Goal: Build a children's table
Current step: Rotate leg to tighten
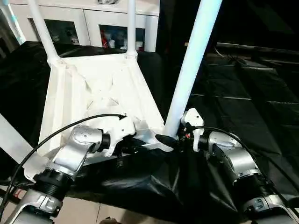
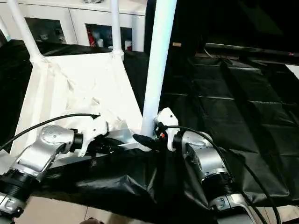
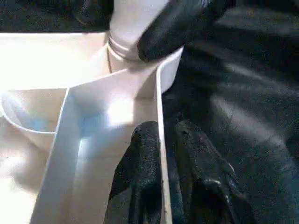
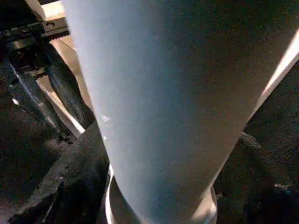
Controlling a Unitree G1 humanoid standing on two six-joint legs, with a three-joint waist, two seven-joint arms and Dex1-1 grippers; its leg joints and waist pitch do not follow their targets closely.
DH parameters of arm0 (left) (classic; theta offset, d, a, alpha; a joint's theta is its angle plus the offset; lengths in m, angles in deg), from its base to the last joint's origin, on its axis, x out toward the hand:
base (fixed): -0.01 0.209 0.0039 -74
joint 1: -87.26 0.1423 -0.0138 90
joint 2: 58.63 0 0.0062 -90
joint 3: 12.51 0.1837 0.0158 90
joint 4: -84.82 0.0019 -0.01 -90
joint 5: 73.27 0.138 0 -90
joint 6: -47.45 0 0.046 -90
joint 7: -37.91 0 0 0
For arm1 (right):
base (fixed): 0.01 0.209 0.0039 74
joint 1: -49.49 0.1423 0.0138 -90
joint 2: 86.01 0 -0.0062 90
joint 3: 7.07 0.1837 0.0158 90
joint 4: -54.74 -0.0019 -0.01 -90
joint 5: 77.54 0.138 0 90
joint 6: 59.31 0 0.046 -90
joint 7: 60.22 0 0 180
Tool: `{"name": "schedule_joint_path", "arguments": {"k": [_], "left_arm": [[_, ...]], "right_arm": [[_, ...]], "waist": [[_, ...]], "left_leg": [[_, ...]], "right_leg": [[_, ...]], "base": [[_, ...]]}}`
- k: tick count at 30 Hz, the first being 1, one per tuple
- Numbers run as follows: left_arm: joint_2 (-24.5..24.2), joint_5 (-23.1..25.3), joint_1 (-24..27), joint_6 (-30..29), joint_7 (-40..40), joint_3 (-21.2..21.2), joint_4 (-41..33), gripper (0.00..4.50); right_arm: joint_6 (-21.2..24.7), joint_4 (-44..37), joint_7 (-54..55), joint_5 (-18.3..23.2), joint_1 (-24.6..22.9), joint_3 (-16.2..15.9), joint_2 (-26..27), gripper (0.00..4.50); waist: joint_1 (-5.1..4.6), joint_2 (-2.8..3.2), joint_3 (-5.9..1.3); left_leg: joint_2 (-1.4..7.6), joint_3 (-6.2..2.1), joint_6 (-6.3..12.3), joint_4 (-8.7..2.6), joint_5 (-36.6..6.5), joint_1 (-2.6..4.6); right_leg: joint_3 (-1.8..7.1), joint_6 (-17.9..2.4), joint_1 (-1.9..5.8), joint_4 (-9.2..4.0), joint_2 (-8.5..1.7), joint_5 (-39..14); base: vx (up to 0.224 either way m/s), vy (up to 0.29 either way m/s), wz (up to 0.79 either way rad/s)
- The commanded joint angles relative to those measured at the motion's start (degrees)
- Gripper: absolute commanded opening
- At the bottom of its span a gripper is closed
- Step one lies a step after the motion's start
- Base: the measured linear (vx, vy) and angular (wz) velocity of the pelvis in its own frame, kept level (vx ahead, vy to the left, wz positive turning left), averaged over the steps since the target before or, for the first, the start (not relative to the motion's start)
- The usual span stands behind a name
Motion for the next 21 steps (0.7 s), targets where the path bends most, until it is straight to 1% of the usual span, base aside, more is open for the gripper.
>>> {"name": "schedule_joint_path", "arguments": {"k": [1,3,4,5,6,8,9,12,13,14,18,21], "left_arm": [[-0.14,-0.36,1.08,-0.06,-2.30,1.74,0.59,0.34],[-0.26,-0.42,1.26,-0.24,-2.52,1.84,0.54,0.31],[-0.58,-0.34,1.50,-0.02,-2.75,2.17,0.53,0.10],[-0.71,-0.24,1.55,0.02,-2.82,2.37,0.58,0.10],[-0.80,-0.14,1.58,0.02,-2.89,2.55,0.63,0.03],[-1.25,1.23,1.61,1.08,-2.68,3.48,1.03,0.03],[-1.38,1.64,1.60,1.11,-2.72,3.82,1.14,0.03],[-1.47,2.16,1.50,1.17,-2.55,4.16,1.36,0.03],[-1.51,2.08,1.49,0.86,-2.80,4.28,1.21,0.03],[-1.52,1.93,1.43,0.64,-2.95,4.26,1.14,0.03],[-1.59,0.71,1.12,-0.09,-3.75,4.04,0.63,0.03],[-1.67,0.47,0.91,-0.06,-4.10,4.06,0.49,0.03]], "right_arm": [[0.54,-0.32,-0.16,0.59,0.36,0.01,-0.38,3.42],[0.49,-0.24,-0.21,0.57,0.39,0.00,-0.38,3.42],[0.41,-0.13,-0.26,0.50,0.43,-0.05,-0.38,3.42],[0.37,-0.09,-0.30,0.47,0.45,-0.09,-0.40,3.42],[0.33,-0.05,-0.35,0.44,0.47,-0.11,-0.43,3.42],[0.20,0.15,-0.42,0.28,0.72,-0.24,-0.51,3.42],[0.07,0.36,-0.38,0.19,0.89,-0.25,-0.52,3.42],[-0.13,0.82,-0.32,0.06,1.30,-0.24,-0.48,3.42],[-0.28,1.11,-0.39,-0.05,1.56,-0.31,-0.50,3.42],[-0.54,1.44,-0.51,-0.28,1.86,-0.47,-0.57,3.42],[-0.81,2.74,-1.93,-0.85,2.81,-1.34,-0.95,3.42],[-0.20,3.51,-2.59,-0.57,3.30,-1.34,-0.79,3.42]], "waist": [[0.00,0.31,-3.48],[0.03,0.32,-3.48],[0.02,0.34,-3.50],[0.02,0.33,-3.48],[-0.01,0.14,-3.48],[0.01,0.15,-3.43],[-0.01,-0.06,-3.42],[0.07,0.08,-3.34],[0.03,-0.03,-3.29],[0.02,0.06,-3.30],[-0.02,0.03,-3.30],[0.04,-0.02,-3.40]], "left_leg": [[2.29,-0.45,1.60,-3.39,-10.78,0.35],[2.28,-0.44,1.56,-3.39,-10.83,0.37],[2.30,-0.45,1.55,-3.39,-10.77,0.35],[2.31,-0.46,1.49,-3.41,-10.88,0.37],[2.30,-0.43,1.54,-3.40,-10.90,0.37],[2.28,-0.44,1.65,-3.41,-10.82,0.32],[2.30,-0.45,1.70,-3.43,-10.95,0.32],[2.32,-0.44,1.48,-3.45,-11.51,0.42],[2.33,-0.47,1.28,-3.52,-11.84,0.39],[2.39,-0.52,1.05,-3.57,-12.33,0.50],[2.30,-0.51,0.92,-3.50,-12.48,0.44],[2.29,-0.47,1.18,-3.42,-11.76,0.40]], "right_leg": [[3.07,-11.91,2.59,-3.85,-4.71,-7.68],[3.10,-11.77,2.60,-3.88,-4.74,-8.12],[3.10,-11.78,2.62,-3.87,-4.75,-8.08],[3.08,-11.75,2.61,-3.87,-4.73,-8.16],[3.07,-11.71,2.60,-3.88,-4.69,-8.24],[3.09,-11.50,2.61,-3.88,-4.72,-8.63],[3.08,-11.28,2.62,-3.95,-4.76,-9.18],[3.11,-10.91,2.48,-4.13,-4.83,-11.00],[3.10,-10.70,2.47,-4.18,-4.80,-11.64],[3.06,-10.66,2.37,-4.18,-4.81,-12.28],[3.12,-10.78,2.39,-4.16,-4.81,-12.28],[3.13,-11.01,2.47,-4.05,-4.81,-11.10]], "base": [[0.000,0.000,0.00],[0.000,0.000,0.00],[0.000,0.000,0.00],[0.000,0.000,0.00],[0.000,0.000,0.00],[0.000,0.000,0.00],[0.000,0.000,0.00],[0.000,0.000,0.00],[0.000,0.000,0.00],[0.000,0.000,0.00],[0.000,0.000,0.00],[0.000,0.000,0.00]]}}
